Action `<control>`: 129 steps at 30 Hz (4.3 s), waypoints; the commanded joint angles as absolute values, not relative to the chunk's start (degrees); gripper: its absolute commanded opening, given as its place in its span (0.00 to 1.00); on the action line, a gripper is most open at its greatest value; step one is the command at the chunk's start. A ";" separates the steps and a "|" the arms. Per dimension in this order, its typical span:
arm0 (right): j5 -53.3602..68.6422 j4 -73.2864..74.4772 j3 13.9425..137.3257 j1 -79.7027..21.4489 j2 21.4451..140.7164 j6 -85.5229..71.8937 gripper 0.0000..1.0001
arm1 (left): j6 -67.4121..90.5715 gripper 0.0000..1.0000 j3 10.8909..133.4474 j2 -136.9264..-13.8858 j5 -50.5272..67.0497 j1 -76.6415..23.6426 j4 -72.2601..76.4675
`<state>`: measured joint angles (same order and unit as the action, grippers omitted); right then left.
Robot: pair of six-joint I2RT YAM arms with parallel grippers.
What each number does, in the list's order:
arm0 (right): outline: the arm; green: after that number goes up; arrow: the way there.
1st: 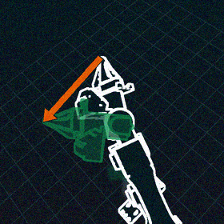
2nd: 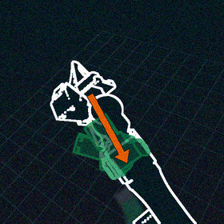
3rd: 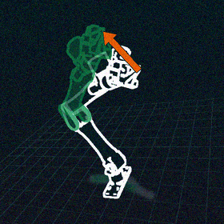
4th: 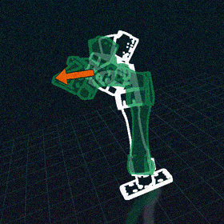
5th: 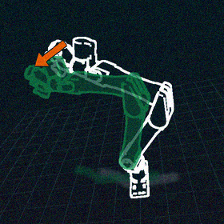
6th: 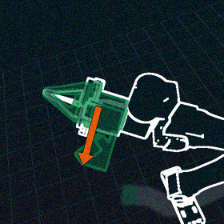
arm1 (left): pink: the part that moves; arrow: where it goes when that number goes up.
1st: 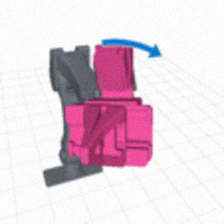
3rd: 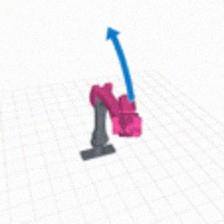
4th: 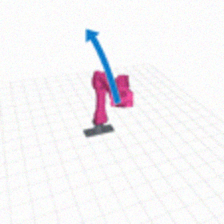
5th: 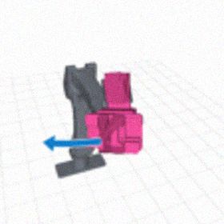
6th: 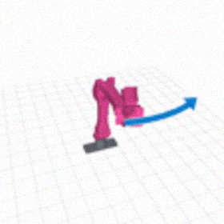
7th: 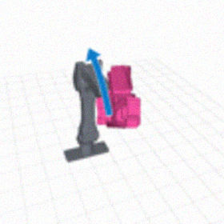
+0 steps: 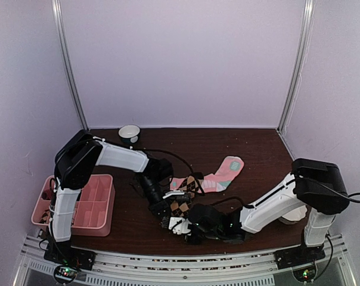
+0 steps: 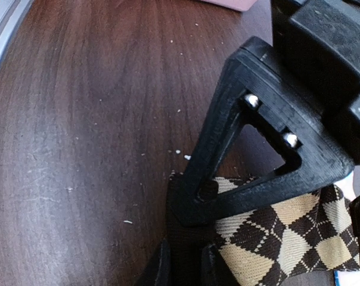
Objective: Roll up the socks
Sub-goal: Roll the sock.
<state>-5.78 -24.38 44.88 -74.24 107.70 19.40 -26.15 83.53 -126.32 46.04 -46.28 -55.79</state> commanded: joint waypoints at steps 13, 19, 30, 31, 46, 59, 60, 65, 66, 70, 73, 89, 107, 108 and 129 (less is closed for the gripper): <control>9.13 -16.76 38.28 -70.14 114.10 1.22 0.09 | -28.22 0.54 76.38 -113.01 35.49 -45.84 -48.77; 11.82 -20.70 35.89 -69.58 114.71 -5.63 0.07 | -30.03 0.71 68.79 -103.63 33.61 -45.75 -41.51; 21.49 -31.44 32.15 -64.69 115.08 -17.74 0.05 | -43.84 0.62 57.15 -94.40 25.18 -55.23 -30.25; 22.07 -31.69 32.12 -64.52 115.16 -18.09 0.05 | -44.27 0.61 56.80 -94.72 23.93 -56.15 -28.92; 26.38 -32.46 32.68 -62.07 115.06 -19.86 0.02 | -44.11 0.43 57.91 -103.43 13.17 -59.63 -18.47; 28.44 -35.41 33.20 -61.51 115.03 -24.51 0.01 | -40.94 0.21 57.91 -102.68 15.18 -59.66 -20.55; 28.58 -35.80 33.20 -61.41 115.12 -25.14 0.01 | -40.77 0.21 57.58 -102.25 15.36 -59.82 -20.64; 29.27 -40.55 31.72 -61.35 115.32 -28.48 0.02 | -40.06 0.00 56.70 -101.80 15.03 -60.05 -20.92; 29.22 -41.53 31.34 -61.38 115.25 -29.08 0.04 | -39.58 0.00 57.03 -102.35 14.89 -60.00 -21.29; 26.99 -46.91 28.06 -61.34 113.07 -30.46 0.23 | -36.19 0.00 60.23 -105.39 17.52 -58.37 -25.55; 24.70 -49.34 25.29 -61.34 110.89 -30.18 0.34 | -34.19 0.00 63.46 -107.54 22.69 -55.52 -30.42; -3.90 -56.84 9.42 -62.53 92.31 -27.76 1.00 | -30.26 0.00 74.13 -118.00 37.64 -49.72 -46.38; -15.97 -55.55 11.72 -78.86 89.19 1.16 0.65 | -26.76 0.00 80.10 -126.47 44.62 -45.91 -54.27; -15.71 -52.92 13.90 -79.95 89.88 3.06 0.62 | -26.61 0.00 80.62 -127.00 44.29 -45.82 -54.74; -5.12 -35.95 37.41 -75.18 105.42 21.55 0.20 | -26.79 0.00 83.10 -129.75 41.60 -45.44 -56.86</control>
<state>-7.29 -36.86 35.62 -76.44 104.07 21.12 -25.74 83.74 -127.31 48.07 -45.74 -57.47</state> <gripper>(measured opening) 0.196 0.009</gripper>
